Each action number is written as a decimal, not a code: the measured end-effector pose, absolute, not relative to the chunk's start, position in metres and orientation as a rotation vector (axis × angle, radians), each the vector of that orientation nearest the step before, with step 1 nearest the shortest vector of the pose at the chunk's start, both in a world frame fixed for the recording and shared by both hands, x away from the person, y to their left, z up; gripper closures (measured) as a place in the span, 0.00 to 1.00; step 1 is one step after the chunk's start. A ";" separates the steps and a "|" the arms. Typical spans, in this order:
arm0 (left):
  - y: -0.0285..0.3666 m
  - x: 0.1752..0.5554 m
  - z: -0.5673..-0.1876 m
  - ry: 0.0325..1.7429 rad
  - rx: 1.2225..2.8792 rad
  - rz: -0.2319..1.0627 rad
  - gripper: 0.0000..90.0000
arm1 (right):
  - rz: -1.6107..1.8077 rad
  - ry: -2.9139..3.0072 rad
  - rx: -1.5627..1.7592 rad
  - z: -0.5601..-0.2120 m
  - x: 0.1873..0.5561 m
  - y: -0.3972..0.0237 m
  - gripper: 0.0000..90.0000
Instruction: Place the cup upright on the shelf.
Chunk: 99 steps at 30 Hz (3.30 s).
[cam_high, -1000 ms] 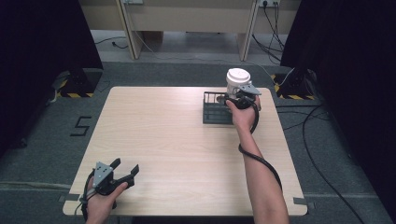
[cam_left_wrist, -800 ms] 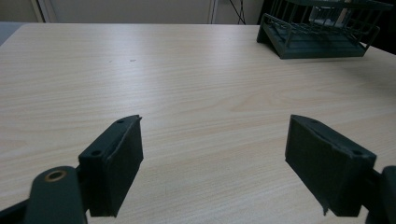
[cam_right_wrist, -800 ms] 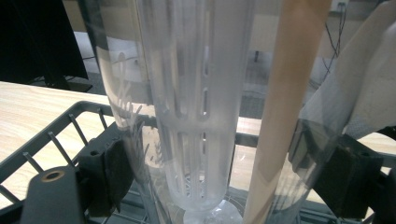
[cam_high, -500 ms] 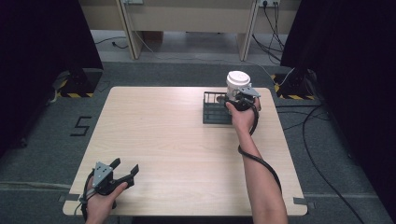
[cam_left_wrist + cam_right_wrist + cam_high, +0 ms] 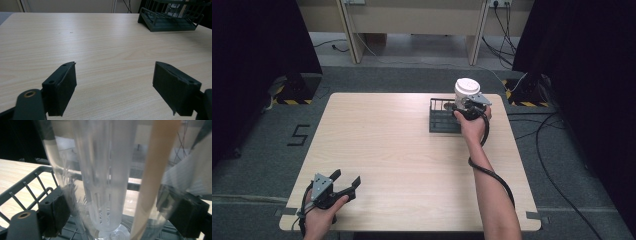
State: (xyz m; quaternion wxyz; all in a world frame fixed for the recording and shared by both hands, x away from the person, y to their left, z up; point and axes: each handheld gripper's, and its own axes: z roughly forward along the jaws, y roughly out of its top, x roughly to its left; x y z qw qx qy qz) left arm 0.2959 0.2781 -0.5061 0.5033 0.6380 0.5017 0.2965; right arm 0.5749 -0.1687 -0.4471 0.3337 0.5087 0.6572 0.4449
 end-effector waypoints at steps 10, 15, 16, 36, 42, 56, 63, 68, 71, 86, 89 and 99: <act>0.278 0.296 -0.506 1.213 1.539 0.716 0.21 | 1.185 1.705 1.328 -0.445 0.563 -0.171 0.17; 0.278 0.296 -0.506 1.211 1.541 0.719 0.21 | 1.188 1.703 1.322 -0.444 0.557 -0.174 0.17; 0.278 0.296 -0.506 1.212 1.541 0.719 0.21 | 1.191 1.703 1.324 -0.443 0.555 -0.174 0.17; 0.277 0.296 -0.506 1.211 1.538 0.723 0.21 | 1.202 1.727 1.287 -0.440 0.525 -0.183 0.17; 0.277 0.296 -0.506 1.211 1.539 0.724 0.21 | 1.210 1.733 1.281 -0.440 0.517 -0.184 0.17; 0.277 0.296 -0.506 1.213 1.540 0.725 0.21 | 1.242 1.746 1.258 -0.440 0.500 -0.186 0.17; 0.277 0.296 -0.506 1.214 1.541 0.725 0.21 | 1.250 1.750 1.248 -0.441 0.491 -0.188 0.17; 0.277 0.296 -0.506 1.215 1.541 0.726 0.21 | 1.256 1.753 1.245 -0.441 0.485 -0.190 0.17; 0.277 0.296 -0.506 1.215 1.541 0.725 0.21 | 1.259 1.755 1.247 -0.442 0.481 -0.191 0.17; 0.277 0.296 -0.506 1.214 1.547 0.727 0.21 | 1.276 1.755 1.254 -0.448 0.459 -0.202 0.17; 0.277 0.295 -0.506 1.214 1.546 0.727 0.21 | 1.279 1.756 1.259 -0.449 0.455 -0.204 0.17; 0.277 0.295 -0.506 1.215 1.547 0.728 0.21 | 1.278 1.758 1.257 -0.453 0.441 -0.211 0.17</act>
